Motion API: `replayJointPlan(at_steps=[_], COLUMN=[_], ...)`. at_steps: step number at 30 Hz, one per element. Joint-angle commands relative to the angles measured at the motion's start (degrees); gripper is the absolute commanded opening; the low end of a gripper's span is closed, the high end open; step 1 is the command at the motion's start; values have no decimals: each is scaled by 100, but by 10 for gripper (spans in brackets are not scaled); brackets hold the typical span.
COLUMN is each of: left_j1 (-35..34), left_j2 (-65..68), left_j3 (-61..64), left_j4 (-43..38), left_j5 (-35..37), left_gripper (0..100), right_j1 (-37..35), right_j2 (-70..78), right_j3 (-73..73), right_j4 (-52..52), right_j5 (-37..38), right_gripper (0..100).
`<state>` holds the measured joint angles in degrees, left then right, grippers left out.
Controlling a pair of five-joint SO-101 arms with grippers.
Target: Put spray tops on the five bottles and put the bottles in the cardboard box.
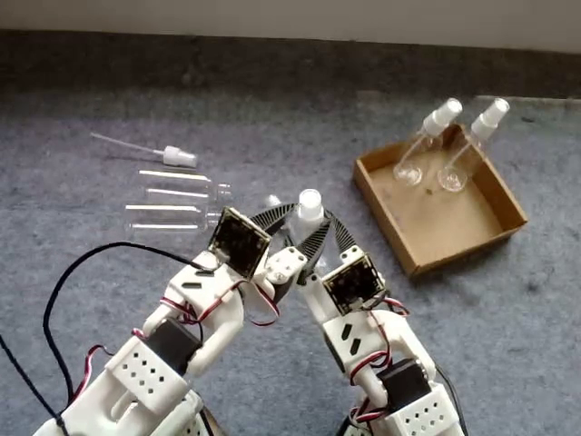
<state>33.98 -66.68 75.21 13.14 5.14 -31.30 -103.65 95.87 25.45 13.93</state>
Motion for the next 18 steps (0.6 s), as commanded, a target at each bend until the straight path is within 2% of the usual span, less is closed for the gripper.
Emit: replayJointPlan(at_steps=[1, 8, 18], left_j1=[66, -470, -549], left_j2=[-66, -620, -3582], left_j3=[-22, -145, -31], left_j4=[-53, 97, 2593], left_j5=[-53, -35, -26], left_gripper=[200, 200, 199], right_j1=[-31, -31, -22], right_j2=[-48, -48, -48], right_j3=[655, 655, 646], right_j4=[-31, -31, -57], right_j5=[-53, -53, -53], right_gripper=[84, 84, 84])
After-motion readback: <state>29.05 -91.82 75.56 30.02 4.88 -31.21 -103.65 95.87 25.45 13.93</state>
